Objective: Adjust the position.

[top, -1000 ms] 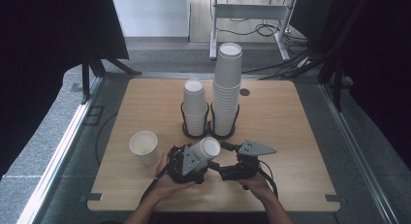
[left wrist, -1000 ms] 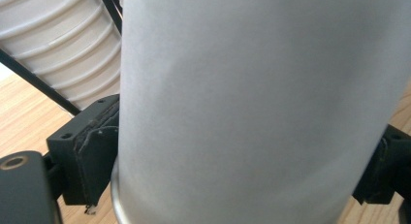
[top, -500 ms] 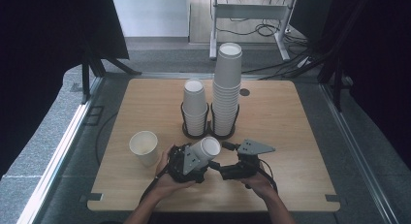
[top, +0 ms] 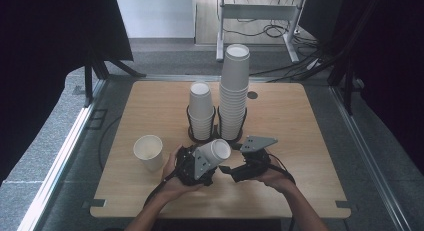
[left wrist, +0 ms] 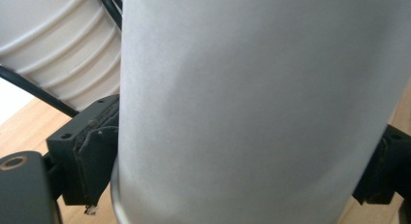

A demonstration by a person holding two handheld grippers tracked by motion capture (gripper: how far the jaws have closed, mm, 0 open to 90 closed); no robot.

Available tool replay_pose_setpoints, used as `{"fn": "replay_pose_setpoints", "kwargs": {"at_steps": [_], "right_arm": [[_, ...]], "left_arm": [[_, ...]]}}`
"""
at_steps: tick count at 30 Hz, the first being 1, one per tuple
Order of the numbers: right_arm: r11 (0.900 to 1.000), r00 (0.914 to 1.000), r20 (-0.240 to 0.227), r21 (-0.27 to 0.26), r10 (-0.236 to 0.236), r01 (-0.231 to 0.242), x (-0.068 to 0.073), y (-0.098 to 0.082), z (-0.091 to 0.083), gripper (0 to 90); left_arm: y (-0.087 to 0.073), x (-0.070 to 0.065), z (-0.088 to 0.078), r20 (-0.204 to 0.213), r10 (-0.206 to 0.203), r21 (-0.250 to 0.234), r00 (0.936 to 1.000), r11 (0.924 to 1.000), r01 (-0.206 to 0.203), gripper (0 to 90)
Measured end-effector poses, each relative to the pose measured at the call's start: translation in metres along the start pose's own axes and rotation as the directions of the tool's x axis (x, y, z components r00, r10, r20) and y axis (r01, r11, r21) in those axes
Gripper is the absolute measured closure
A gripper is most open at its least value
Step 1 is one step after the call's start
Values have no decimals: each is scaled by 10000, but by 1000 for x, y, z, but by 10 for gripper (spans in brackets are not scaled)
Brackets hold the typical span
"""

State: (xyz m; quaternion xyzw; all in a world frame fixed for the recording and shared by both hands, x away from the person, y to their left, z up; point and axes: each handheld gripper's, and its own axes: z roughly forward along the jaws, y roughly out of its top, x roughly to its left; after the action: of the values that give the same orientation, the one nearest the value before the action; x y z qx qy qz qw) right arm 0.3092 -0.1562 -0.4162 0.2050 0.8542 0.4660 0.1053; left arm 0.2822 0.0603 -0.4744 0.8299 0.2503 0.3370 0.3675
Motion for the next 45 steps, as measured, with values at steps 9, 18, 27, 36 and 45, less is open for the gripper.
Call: {"fn": "replay_pose_setpoints", "kwargs": {"at_steps": [9, 18, 27, 36, 45], "right_arm": [[9879, 9974, -161, 1371, -709, 724, -7, 22, 2, 144], [9424, 9847, -483, 2856, -1675, 1743, -2, 34, 8, 140], [8786, 9720, -663, 4172, -2256, 2324, 0, 46, 19, 139], [8174, 9590, -1290, 5021, -2523, 2826, -1, 46, 31, 150], [7863, 9597, -1650, 5502, -2277, 2812, -4, 42, 35, 200]], "left_arm": [[7, 5, 1, -321, 671, 203, 9972, 9976, -665, 89], [13, -2, 6, -688, 1716, 675, 9828, 9836, -1671, 89], [17, -13, 9, -1112, 2647, 900, 9579, 9626, -2556, 89], [25, -26, 5, -1378, 4057, 1106, 9036, 9129, -3930, 89], [26, -34, 10, -1408, 4387, 1107, 8876, 8978, -4262, 83]]}}
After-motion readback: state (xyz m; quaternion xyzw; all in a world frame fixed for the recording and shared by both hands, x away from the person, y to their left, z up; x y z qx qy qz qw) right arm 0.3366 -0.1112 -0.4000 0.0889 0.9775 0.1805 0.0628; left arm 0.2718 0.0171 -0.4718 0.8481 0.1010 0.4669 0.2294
